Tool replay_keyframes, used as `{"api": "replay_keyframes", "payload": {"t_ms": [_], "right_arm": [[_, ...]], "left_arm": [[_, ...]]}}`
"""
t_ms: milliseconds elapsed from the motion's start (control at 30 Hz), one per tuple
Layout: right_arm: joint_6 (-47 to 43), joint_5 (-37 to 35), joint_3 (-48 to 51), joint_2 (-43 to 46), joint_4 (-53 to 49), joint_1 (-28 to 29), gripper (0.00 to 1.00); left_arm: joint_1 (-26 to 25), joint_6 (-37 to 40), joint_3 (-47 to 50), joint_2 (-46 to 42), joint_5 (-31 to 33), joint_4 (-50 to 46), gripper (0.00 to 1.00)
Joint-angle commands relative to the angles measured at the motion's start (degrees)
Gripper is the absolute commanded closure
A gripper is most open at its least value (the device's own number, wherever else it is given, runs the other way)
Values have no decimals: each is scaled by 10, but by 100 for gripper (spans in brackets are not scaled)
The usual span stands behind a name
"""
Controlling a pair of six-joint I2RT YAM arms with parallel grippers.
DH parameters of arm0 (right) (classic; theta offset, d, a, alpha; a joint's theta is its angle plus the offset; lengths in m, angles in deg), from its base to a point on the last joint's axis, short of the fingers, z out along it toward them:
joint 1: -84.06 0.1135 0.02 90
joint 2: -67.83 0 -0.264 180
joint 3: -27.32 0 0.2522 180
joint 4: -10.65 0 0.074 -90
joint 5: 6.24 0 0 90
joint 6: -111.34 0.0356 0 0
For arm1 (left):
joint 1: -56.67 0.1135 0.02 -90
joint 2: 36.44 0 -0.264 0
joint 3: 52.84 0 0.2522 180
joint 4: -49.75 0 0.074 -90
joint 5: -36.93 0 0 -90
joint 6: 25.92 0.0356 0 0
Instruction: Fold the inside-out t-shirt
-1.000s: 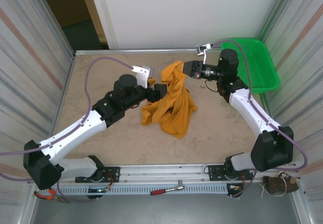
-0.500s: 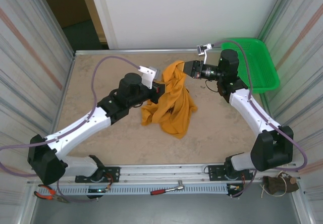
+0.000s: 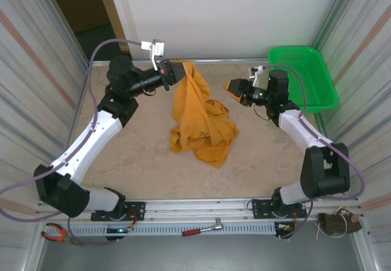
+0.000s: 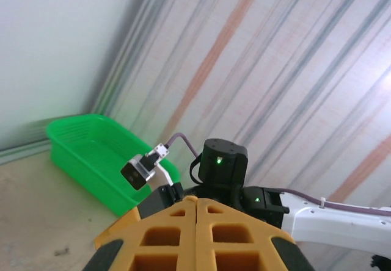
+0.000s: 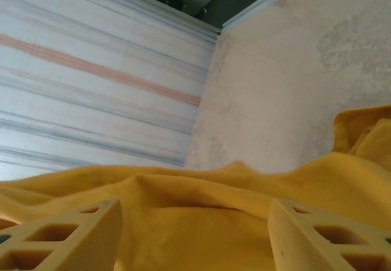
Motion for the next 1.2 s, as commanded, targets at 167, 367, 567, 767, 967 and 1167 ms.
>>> {"api": "replay_keyframes", "payload": {"t_ms": [167, 367, 567, 767, 967, 1167], "right_arm": [[-143, -58, -111, 90, -176, 60, 37], [-194, -119, -176, 69, -219, 127, 35], [-219, -148, -215, 12, -230, 171, 27], [-222, -124, -213, -21, -226, 154, 96], [-219, -6, -183, 52, -217, 125, 100], [-105, 163, -112, 103, -19, 113, 100]], "left_arm": [[5, -70, 2, 17, -107, 100, 100], [5, -75, -5, 17, -116, 92, 100], [4, -87, -4, 18, -116, 101, 100], [12, -80, 9, 9, -93, 73, 100], [73, -37, 57, 0, 21, -54, 100], [88, -30, 74, 47, 41, -50, 100]]}}
